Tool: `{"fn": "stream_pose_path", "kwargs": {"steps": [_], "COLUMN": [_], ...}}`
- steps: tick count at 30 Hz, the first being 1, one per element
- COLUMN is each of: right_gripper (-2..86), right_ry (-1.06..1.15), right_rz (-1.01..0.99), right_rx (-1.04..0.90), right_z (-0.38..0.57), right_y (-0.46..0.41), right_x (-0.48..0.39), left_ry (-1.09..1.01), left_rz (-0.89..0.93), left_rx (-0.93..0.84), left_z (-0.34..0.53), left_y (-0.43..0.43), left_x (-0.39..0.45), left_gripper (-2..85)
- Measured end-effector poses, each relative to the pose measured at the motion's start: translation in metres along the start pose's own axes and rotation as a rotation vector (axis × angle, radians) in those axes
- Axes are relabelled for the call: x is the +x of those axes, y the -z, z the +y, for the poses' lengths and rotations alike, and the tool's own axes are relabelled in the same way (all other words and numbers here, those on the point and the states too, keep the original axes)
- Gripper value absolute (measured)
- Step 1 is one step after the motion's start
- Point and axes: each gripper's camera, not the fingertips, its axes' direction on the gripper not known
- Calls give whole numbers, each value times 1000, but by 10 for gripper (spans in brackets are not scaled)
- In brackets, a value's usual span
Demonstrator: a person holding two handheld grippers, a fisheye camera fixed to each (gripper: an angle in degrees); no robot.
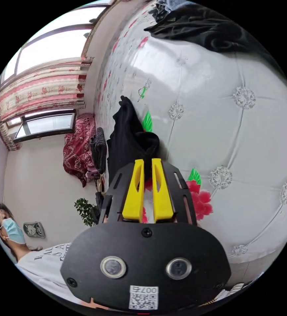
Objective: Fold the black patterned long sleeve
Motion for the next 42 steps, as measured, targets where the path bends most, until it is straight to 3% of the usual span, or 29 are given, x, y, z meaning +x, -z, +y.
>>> {"fn": "stream_pose_path", "kwargs": {"steps": [6, 12, 17, 20, 24, 27, 32, 37, 40, 42], "right_gripper": [38, 36, 43, 49, 60, 68, 78, 89, 91, 91], "right_ry": [-23, 540, 1079, 1227, 1196, 1047, 995, 847, 958, 1017], "right_rz": [-45, 123, 93, 40, 73, 73, -87, -50, 14, 142], "right_rx": [15, -78, -423, -636, -857, -1012, -808, -623, -635, -750], "right_z": [9, 3, 95, 161, 209, 212, 135, 34, 45, 72], "right_y": [-10, -53, -187, -278, -392, -447, -403, -358, -350, -371], "right_x": [28, -139, -282, -294, -243, -192, -182, -145, -125, -99], "left_ry": [66, 166, 217, 260, 315, 328, 298, 302, 297, 297], "left_rz": [74, 106, 238, 305, 412, 476, 599, 651, 622, 603], "left_rx": [46, 136, 171, 181, 188, 174, 148, 161, 136, 97], "left_z": [31, 56, 89, 115, 145, 155, 170, 181, 154, 141], "left_y": [16, 63, 81, 79, 69, 61, 60, 69, 58, 47], "left_x": [-24, -53, -87, -110, -136, -146, -152, -153, -151, -146], "left_gripper": [-7, 15, 60, 75, 103, 123, 157, 170, 195, 204]}}
